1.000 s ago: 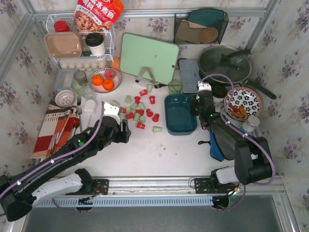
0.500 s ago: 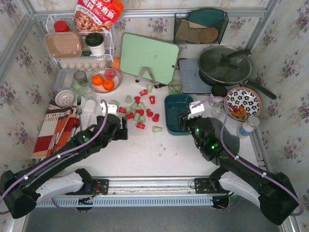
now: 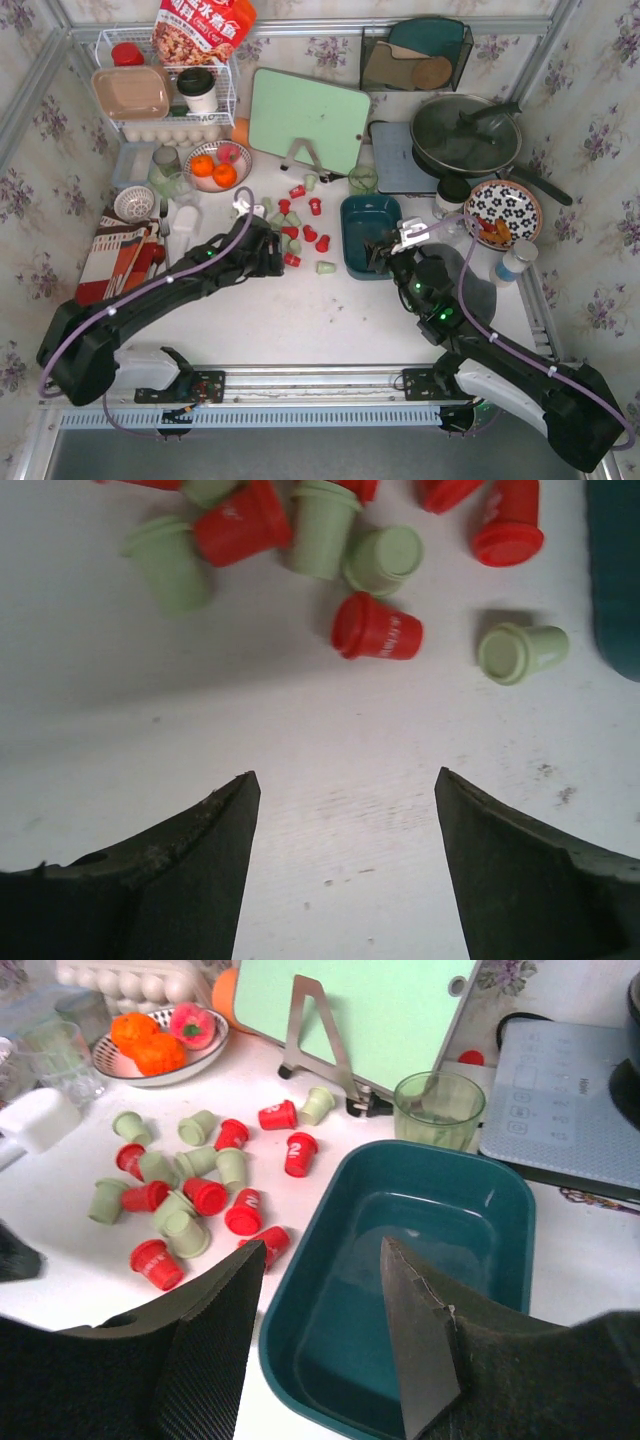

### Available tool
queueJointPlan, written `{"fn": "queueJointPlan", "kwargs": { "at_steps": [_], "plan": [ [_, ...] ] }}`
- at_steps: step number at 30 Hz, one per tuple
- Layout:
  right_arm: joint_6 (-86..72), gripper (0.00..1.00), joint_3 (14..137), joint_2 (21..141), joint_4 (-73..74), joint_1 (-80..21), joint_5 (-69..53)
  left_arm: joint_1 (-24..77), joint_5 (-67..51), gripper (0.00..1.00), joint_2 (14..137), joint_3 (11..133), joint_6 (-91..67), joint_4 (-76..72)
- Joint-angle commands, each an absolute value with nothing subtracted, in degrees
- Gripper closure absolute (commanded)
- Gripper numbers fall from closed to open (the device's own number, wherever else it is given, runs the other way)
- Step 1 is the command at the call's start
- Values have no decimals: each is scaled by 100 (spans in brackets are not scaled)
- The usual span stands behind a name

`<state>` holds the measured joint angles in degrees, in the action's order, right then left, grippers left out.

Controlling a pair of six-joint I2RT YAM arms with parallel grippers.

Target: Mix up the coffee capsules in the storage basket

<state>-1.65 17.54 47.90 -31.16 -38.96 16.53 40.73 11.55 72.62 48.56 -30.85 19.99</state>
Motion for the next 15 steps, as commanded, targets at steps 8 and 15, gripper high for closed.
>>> {"fn": "queueJointPlan", "kwargs": {
  "at_steps": [8, 15],
  "plan": [
    [-465, 42, 1794, 4650, -3155, -3911, 1503, 4500, 1142, 27, 8760, 5607, -3274, 1647],
    [-475, 42, 1809, 4727, -3202, -3911, 1346, 4509, 1574, 26, 9388, 6028, -2797, 1583]
  ]
}}
